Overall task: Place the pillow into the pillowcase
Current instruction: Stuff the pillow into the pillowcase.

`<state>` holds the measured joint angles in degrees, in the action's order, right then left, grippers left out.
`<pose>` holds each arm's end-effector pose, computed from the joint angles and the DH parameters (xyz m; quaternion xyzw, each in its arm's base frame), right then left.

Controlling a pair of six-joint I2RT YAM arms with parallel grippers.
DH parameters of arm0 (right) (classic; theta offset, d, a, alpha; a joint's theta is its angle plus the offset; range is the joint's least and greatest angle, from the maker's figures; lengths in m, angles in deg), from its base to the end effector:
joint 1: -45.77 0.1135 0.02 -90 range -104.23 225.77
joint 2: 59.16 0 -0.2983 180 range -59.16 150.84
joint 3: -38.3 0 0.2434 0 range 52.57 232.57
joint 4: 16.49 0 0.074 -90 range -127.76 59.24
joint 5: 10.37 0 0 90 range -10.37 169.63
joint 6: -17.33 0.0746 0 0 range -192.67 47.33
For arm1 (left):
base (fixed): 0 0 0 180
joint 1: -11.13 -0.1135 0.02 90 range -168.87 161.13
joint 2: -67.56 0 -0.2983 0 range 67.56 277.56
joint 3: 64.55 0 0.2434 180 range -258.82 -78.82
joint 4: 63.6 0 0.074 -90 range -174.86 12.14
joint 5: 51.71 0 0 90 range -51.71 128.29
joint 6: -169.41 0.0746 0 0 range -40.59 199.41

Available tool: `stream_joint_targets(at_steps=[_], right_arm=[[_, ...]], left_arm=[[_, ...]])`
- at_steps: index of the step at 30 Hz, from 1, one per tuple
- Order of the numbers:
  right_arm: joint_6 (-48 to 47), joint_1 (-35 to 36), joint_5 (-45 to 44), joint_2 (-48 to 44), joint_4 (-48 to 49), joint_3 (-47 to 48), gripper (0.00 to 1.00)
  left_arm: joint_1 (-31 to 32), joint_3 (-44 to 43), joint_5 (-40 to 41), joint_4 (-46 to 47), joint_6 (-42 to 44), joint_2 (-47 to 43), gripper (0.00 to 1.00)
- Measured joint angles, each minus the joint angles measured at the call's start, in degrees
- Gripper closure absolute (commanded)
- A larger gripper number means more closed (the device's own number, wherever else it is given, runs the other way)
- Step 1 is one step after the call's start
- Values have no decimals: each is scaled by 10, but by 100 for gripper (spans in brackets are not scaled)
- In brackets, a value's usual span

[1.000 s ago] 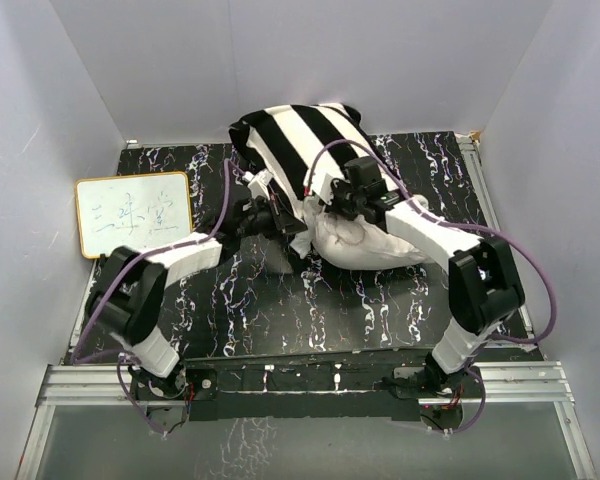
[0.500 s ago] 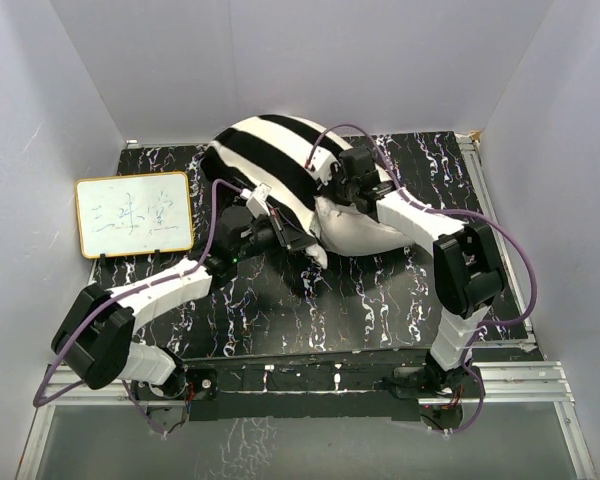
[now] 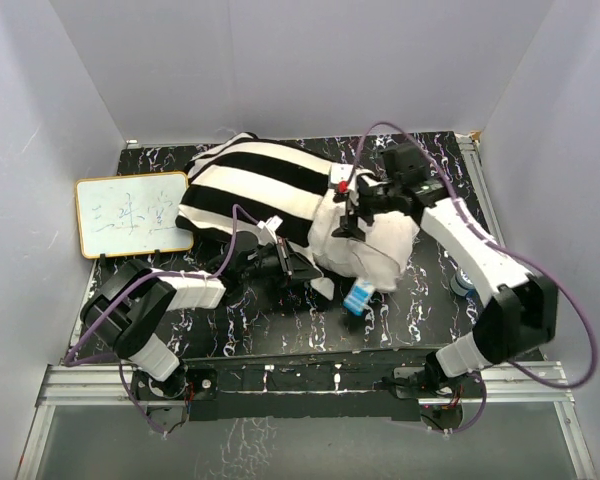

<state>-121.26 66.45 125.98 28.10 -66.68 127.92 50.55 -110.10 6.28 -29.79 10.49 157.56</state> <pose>0.2927 0.1682 0.3285 -0.6040 0.6253 0.2766 0.4095 0.2288 -0.2392 0.2160 -0.0181 0.7602 -0.6218 0.1872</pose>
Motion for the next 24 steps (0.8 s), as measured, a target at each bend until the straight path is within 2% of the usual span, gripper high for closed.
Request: stream_joint_targets(at_steps=[4,7,10,12,13,14,15,16,17,18,21,24], right_arm=[[-78,-24,20,-63,-99,54,11],[-124,-35,12,-83,-130,63,9],[-143,-36,-19,-93,-106,13,8],[-129,-35,-62,-93,-54,-59,9],[-118,-37,-85,-89,-26,-94,13],[-101,-41,-100,-80,7,-125,23],[-81,-43,-109,-69,40,-148,44],[-63,-44,-113,-60,69,-162,69],[-35,-43,-113,-51,104,-174,85],[0,-38,-113,-42,143,-182,91],[138,-9,-148,-9,266,-188,92],[282,17,-207,41,389,-188,92]], left_arm=[[-6,0,-29,16,1,-2,100],[-7,-1,-41,7,11,-8,100],[-9,-11,-51,-10,25,-12,100],[-10,-18,-56,-26,35,-21,100],[-10,-20,-57,-32,39,-26,100],[-10,-22,-59,-37,43,-32,100],[-10,-24,-61,-42,47,-38,100],[-10,-26,-62,-47,49,-42,100],[-10,-30,-62,-50,51,-42,100],[-10,-35,-63,-55,53,-42,100],[-6,-78,-66,-64,54,-20,100],[13,-162,-57,-45,41,47,100]])
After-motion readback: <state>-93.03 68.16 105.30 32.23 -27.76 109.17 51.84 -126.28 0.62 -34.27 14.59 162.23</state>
